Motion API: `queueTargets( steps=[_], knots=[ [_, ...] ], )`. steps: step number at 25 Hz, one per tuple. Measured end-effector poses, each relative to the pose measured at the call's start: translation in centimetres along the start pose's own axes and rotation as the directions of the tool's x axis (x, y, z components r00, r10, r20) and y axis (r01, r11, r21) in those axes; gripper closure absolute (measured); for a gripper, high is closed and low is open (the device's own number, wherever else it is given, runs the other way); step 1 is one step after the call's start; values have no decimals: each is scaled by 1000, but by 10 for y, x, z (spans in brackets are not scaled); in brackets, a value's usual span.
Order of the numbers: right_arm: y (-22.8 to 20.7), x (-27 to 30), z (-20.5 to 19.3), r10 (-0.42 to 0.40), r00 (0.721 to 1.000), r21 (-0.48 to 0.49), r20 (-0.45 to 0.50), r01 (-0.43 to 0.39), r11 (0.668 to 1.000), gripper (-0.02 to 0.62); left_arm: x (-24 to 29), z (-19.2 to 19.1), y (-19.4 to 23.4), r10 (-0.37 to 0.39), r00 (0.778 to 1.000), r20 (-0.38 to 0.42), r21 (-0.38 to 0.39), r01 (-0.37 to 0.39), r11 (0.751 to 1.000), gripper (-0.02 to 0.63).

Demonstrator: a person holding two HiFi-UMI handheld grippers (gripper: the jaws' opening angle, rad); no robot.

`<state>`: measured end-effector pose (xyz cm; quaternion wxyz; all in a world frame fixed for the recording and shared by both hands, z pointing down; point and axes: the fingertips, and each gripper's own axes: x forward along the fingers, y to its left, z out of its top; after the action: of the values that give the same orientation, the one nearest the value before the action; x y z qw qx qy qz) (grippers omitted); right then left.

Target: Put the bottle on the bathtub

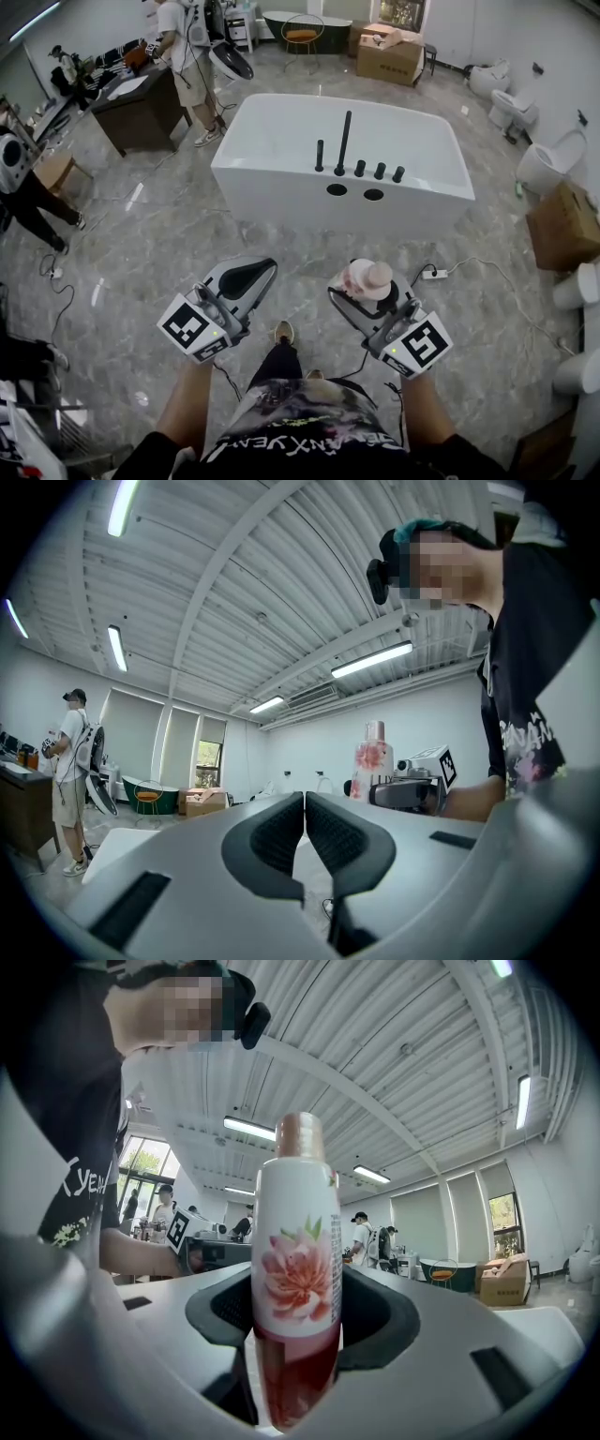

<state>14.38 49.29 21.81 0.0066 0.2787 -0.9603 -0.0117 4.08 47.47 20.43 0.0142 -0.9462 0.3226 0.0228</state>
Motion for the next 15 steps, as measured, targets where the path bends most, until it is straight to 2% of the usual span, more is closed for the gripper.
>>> queueTargets(
  steps=[8,15],
  knots=[
    [-38,21,-24,-5,1000,-19,8,5,1000,365,31,-24,31,-12,1000,20,14,11,1000,583],
    [-91,75,-36,-22,1000,-8,1,22,1000,365,64,-36,103,-17,1000,20,9,17,1000,581]
  ],
)
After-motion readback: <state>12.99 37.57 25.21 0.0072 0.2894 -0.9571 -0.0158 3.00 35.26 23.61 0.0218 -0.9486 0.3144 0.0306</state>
